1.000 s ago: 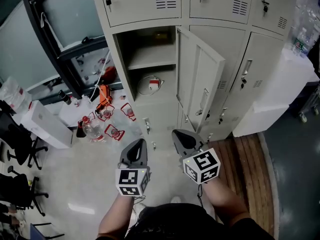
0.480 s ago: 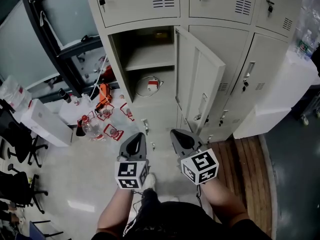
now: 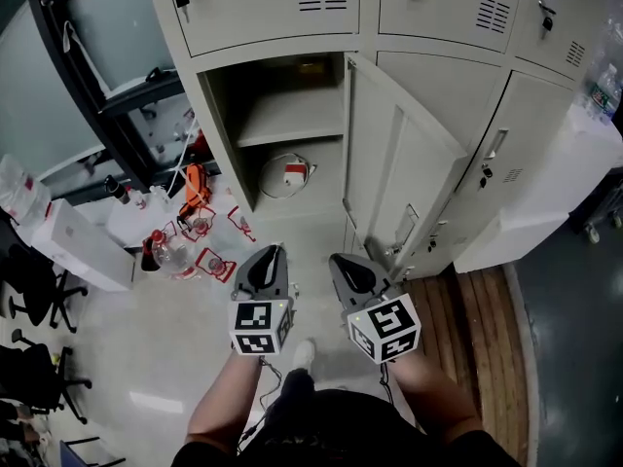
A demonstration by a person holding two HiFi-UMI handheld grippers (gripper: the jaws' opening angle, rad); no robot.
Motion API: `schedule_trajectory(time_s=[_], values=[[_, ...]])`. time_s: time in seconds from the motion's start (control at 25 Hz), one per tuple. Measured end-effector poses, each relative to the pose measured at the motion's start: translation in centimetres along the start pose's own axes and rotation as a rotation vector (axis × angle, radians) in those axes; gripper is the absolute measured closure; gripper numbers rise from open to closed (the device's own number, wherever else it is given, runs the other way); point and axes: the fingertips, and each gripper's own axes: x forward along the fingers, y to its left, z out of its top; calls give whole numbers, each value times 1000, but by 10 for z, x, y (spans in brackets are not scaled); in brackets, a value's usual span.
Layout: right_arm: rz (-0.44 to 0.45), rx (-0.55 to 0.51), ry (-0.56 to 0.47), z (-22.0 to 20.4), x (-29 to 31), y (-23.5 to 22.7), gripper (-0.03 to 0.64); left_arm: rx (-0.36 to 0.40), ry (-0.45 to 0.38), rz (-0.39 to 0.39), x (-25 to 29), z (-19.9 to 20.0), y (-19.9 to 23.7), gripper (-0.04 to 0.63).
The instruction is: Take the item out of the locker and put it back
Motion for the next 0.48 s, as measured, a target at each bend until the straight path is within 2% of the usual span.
schedule_trajectory(time_s=[0.12, 0.48], values=[[-12, 3, 13, -2, 17, -7, 621, 8, 7, -15, 25, 0, 8, 531], [-71, 24, 29, -3, 63, -34, 620, 41, 49, -58, 106, -6, 33, 447]])
